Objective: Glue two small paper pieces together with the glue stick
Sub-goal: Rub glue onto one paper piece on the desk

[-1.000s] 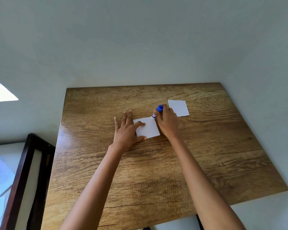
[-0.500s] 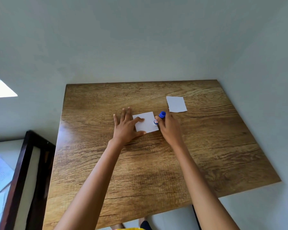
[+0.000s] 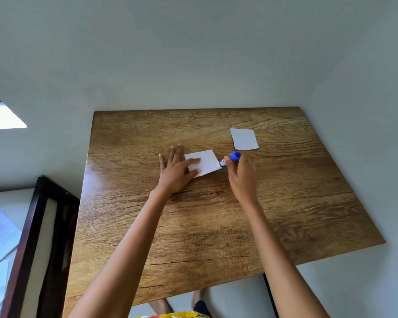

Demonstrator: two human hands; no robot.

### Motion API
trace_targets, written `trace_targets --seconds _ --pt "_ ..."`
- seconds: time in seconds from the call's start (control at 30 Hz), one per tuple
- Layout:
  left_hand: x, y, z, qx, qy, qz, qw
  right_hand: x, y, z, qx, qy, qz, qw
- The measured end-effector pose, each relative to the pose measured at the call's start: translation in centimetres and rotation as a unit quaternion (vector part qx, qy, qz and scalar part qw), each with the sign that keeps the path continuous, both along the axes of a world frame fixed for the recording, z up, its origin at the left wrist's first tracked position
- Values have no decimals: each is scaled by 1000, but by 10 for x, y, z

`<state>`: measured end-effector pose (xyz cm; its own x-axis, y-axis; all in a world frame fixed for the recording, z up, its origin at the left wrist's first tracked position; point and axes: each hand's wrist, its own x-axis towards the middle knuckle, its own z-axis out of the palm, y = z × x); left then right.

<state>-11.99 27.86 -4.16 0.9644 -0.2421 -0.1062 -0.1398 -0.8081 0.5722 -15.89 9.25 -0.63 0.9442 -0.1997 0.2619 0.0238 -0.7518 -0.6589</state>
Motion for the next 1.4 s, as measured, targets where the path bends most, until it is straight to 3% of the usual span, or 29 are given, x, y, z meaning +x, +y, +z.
trace_targets --seconds 0.13,0.43,0.63,0.87,1.17,1.4 --pt "-2 7 -1 -62 -32 14 997 -7 11 3 39 -27 -27 999" --pt "-5 6 -2 -26 -47 3 999 -10 26 4 40 -9 8 999" --pt "-4 7 6 -86 -26 30 996 -5 39 0 -17 24 80 996" --pt "-10 9 2 -56 -43 38 997 -7 49 -7 -82 5 118 990" --pt "-9 9 3 -47 -41 36 997 -2 44 -7 -130 8 126 983" --pt "-9 9 5 -47 -34 39 998 0 23 -8 -114 19 97 989"
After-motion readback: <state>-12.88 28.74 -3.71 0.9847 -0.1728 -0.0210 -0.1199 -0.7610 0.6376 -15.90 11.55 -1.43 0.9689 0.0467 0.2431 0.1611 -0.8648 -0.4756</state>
